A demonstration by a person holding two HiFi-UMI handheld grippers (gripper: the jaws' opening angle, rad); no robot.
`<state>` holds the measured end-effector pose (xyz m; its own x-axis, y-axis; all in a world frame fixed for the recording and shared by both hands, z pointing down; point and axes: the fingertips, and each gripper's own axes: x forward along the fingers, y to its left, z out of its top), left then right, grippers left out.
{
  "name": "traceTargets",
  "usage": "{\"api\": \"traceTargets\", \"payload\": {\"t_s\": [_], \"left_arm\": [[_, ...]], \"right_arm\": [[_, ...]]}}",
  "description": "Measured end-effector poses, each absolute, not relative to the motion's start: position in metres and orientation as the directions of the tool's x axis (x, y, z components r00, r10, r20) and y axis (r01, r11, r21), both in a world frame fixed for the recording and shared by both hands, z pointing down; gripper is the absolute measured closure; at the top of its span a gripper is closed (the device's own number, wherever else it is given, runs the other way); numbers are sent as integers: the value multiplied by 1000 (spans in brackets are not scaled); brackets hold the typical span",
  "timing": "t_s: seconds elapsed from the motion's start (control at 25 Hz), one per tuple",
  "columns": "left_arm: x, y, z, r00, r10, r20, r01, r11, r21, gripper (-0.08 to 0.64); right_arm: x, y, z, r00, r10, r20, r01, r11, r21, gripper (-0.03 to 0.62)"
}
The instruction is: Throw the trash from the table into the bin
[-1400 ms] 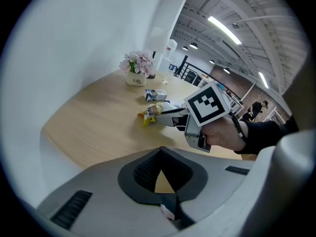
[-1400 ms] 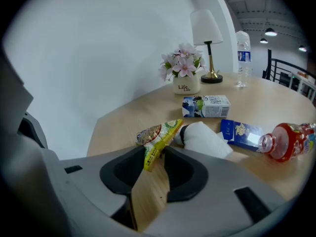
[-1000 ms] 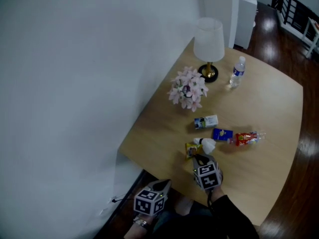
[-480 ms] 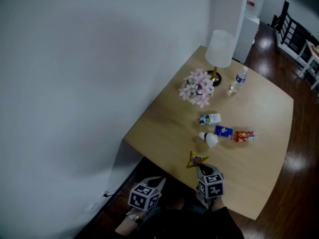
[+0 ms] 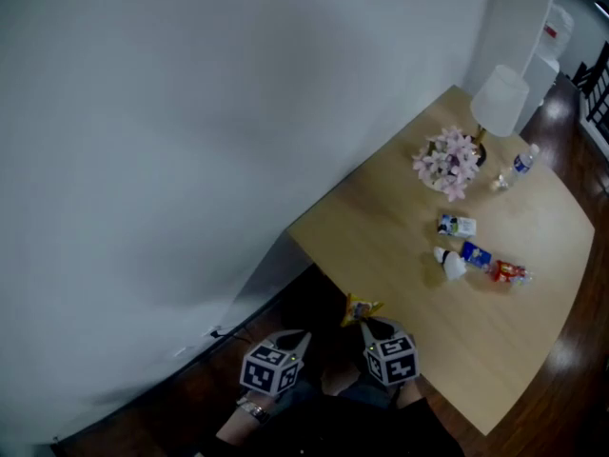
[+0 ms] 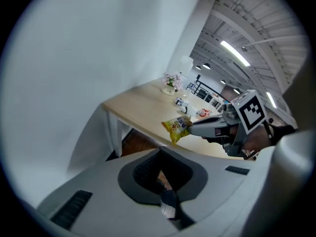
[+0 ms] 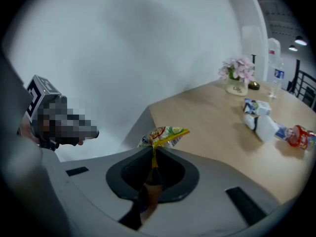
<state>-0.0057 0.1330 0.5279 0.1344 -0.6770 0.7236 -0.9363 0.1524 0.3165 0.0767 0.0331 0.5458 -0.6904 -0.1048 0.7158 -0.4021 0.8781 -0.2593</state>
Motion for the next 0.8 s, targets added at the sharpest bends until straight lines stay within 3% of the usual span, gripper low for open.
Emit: {"api": "traceTargets", "payload": {"t_s": [0.36, 0.8], "left_arm": [[-50, 198, 560, 23, -653, 757, -881, 345, 325, 558], [-64, 215, 662, 38, -639, 768, -859, 372, 352, 558]], "right_arm": [[18, 104, 595, -628, 96, 772, -208, 935, -286, 565], [-17, 135, 754, -490, 165, 856, -199, 935, -294, 563]]}}
